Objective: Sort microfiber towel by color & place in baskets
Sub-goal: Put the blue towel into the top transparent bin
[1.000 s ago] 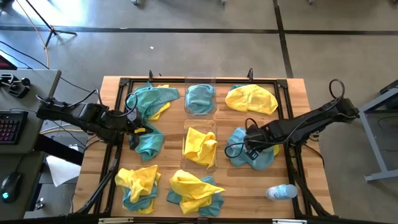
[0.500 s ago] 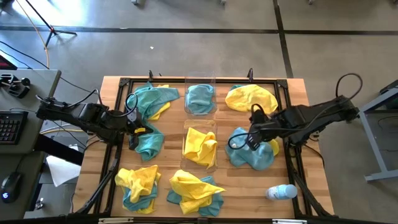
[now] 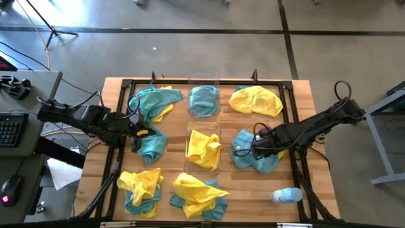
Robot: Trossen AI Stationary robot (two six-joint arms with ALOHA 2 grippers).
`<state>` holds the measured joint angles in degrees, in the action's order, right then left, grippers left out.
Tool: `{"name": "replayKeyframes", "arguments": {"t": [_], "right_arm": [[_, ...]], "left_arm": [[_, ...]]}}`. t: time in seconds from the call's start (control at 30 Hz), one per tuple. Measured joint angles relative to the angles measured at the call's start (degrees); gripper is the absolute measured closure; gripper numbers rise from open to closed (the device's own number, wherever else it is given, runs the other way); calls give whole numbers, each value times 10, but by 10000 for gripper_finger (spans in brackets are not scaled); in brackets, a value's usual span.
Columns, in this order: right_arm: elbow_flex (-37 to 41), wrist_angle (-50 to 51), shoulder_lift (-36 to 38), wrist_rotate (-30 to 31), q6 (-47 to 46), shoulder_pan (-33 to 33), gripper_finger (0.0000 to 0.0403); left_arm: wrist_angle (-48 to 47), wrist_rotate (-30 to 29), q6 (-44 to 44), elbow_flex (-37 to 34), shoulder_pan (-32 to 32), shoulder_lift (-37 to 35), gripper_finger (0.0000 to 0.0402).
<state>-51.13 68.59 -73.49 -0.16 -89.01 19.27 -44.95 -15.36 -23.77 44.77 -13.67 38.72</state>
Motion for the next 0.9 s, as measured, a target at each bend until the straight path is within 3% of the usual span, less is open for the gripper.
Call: {"name": "replayKeyframes", "arguments": {"t": [0.13,0.27,0.37,0.47,0.53,0.7,0.9], "right_arm": [[65,-78,0,0,-34,0,256],[128,-184,0,4,-54,-1,252],[151,-229,0,3,-72,-1,285],[151,-234,0,3,-62,-1,357],[137,-224,0,4,-41,-1,389],[57,-148,0,28,-13,-1,381],[-108,30,0,119,25,-1,394]], "left_arm": [[17,-27,-1,0,0,0,401],[37,-31,-1,0,0,0,401],[48,-31,-1,0,0,0,401],[54,-31,14,0,0,0,401],[59,-32,26,0,0,0,401],[64,-33,35,0,0,0,401],[82,-34,49,0,0,1,401]]}}
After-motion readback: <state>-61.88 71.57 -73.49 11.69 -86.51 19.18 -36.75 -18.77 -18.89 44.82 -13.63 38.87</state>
